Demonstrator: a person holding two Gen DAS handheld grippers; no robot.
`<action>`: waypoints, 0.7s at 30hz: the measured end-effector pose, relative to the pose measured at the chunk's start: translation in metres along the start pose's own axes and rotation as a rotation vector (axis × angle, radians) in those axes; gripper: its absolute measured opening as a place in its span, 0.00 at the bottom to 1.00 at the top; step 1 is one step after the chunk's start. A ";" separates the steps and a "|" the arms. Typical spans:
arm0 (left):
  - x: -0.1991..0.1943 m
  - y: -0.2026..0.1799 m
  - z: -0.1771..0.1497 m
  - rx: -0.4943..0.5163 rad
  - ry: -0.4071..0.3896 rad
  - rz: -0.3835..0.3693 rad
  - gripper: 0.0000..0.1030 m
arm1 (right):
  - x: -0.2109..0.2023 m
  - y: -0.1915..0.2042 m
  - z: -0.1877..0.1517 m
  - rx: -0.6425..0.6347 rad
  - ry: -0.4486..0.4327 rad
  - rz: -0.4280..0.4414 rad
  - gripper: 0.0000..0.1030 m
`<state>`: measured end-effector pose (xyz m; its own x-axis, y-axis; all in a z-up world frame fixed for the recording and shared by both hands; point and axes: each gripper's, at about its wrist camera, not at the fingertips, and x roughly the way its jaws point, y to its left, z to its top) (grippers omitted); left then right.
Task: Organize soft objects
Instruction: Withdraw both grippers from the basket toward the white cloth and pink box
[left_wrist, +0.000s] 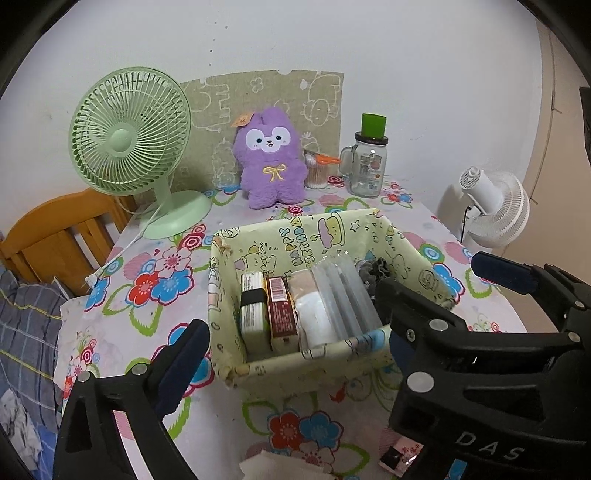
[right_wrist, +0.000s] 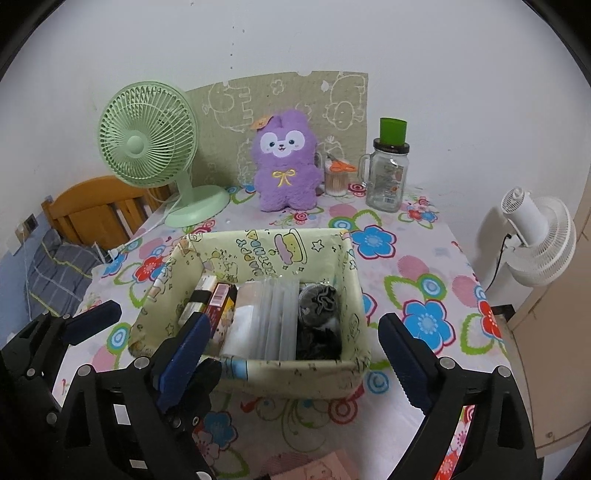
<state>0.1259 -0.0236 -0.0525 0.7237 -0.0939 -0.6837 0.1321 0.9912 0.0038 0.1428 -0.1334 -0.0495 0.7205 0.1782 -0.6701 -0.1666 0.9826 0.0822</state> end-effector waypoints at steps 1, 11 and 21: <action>-0.002 0.000 -0.001 0.000 -0.001 -0.001 0.97 | -0.003 0.000 -0.001 0.000 -0.002 -0.001 0.92; -0.021 -0.002 -0.011 -0.001 -0.018 -0.006 0.99 | -0.024 -0.001 -0.011 0.001 -0.016 -0.011 0.93; -0.039 -0.004 -0.022 -0.003 -0.034 0.000 0.99 | -0.045 0.003 -0.023 -0.006 -0.042 -0.026 0.95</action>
<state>0.0824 -0.0215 -0.0421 0.7461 -0.0968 -0.6587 0.1303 0.9915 0.0019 0.0945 -0.1395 -0.0363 0.7520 0.1546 -0.6407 -0.1515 0.9866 0.0604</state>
